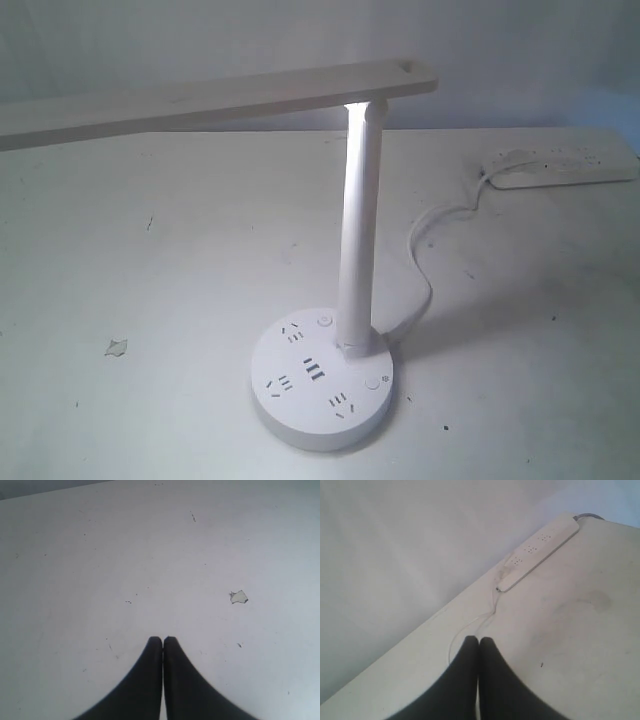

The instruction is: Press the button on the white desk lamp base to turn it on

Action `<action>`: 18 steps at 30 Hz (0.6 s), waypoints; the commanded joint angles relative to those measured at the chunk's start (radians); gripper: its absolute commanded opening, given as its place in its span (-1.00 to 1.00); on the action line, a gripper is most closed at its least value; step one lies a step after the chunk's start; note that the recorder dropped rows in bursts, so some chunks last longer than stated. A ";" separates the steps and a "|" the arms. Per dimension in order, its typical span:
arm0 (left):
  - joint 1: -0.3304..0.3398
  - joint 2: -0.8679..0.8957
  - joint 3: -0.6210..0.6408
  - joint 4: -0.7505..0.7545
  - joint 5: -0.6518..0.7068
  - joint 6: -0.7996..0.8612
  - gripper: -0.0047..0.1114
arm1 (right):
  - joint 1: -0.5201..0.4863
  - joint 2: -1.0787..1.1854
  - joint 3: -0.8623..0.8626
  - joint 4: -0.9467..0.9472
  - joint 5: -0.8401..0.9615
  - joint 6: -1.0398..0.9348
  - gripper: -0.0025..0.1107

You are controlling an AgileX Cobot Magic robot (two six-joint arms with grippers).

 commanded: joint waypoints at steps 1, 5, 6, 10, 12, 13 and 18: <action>0.001 -0.003 0.002 -0.003 0.000 0.000 -0.92 | -0.005 -0.007 0.002 -0.002 -0.035 0.007 -0.96; 0.001 -0.003 0.002 -0.003 0.000 0.000 -0.92 | -0.005 -0.007 0.002 -0.002 -0.089 0.007 -0.96; 0.001 -0.003 0.002 -0.003 0.000 0.000 -0.92 | -0.005 -0.007 0.002 -0.002 -0.111 0.007 -0.96; 0.001 -0.003 0.002 -0.003 0.000 0.000 -0.92 | -0.005 -0.007 0.002 -0.021 -0.155 -0.015 -0.96; 0.001 -0.003 0.002 -0.003 0.000 0.000 -0.92 | -0.005 -0.007 0.002 -0.110 -0.157 -0.150 -0.96; 0.001 -0.003 0.002 -0.003 0.000 0.000 -0.92 | -0.005 -0.007 0.002 -0.149 -0.159 -0.224 -0.96; 0.001 -0.003 0.002 -0.003 0.000 0.000 -0.92 | -0.005 -0.007 0.002 -0.209 -0.125 -0.626 -0.96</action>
